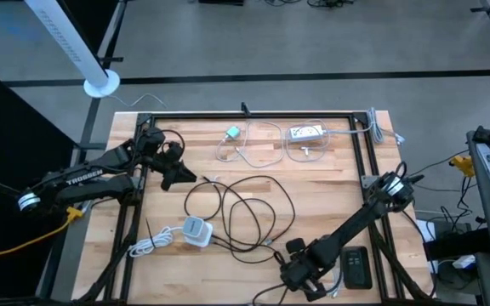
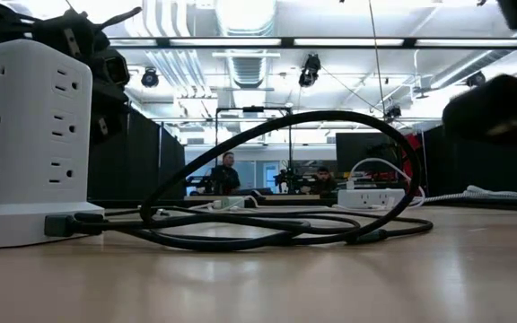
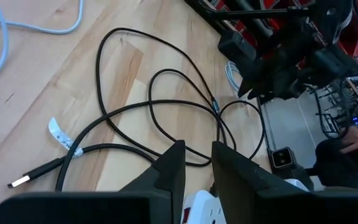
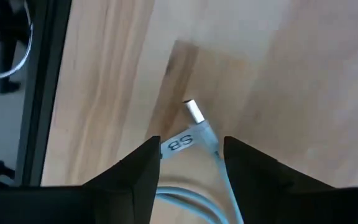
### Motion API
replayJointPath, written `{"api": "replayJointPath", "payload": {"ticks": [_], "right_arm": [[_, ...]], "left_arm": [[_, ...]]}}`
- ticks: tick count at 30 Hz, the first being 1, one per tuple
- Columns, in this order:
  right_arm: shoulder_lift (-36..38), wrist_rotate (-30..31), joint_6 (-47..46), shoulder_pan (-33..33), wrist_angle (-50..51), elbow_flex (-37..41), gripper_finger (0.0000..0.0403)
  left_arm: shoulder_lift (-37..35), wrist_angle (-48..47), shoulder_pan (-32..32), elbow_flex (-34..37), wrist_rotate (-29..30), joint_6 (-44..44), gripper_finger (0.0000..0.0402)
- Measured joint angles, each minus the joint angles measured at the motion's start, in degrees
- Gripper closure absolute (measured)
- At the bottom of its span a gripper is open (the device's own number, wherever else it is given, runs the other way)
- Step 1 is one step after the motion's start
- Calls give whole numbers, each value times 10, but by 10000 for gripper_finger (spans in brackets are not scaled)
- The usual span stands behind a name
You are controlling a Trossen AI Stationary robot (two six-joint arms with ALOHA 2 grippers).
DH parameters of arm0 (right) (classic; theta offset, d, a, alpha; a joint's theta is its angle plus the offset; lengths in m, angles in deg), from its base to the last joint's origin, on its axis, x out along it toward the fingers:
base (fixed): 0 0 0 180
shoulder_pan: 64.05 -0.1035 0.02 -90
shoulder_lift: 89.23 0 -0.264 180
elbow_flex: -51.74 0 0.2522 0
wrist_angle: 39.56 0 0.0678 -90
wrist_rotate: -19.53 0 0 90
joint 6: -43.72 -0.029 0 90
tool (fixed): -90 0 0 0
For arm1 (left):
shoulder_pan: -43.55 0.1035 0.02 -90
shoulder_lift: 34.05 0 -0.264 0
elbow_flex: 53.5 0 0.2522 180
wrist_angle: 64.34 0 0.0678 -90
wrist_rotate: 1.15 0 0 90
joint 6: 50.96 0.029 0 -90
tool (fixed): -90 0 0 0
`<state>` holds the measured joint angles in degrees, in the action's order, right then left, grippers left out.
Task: Plug in charger cables
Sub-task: Insert the light blue charger cable into the black outlet extension
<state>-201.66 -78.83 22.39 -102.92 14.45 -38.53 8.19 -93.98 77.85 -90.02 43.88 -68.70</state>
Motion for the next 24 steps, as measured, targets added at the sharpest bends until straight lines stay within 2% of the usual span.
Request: {"api": "replayJointPath", "payload": {"ticks": [6,12,17,21,24], "right_arm": [[-10,-6,26,2,-1,1,280],[-8,-8,42,7,2,2,388],[-6,-10,47,14,20,0,385],[-6,-6,89,25,84,-29,395],[4,33,108,38,142,-51,395]], "left_arm": [[0,1,0,0,0,-11,335],[0,2,0,0,1,-13,335],[0,7,0,0,10,-14,335],[0,28,0,0,9,-30,335],[-2,65,0,0,9,-44,335]]}}
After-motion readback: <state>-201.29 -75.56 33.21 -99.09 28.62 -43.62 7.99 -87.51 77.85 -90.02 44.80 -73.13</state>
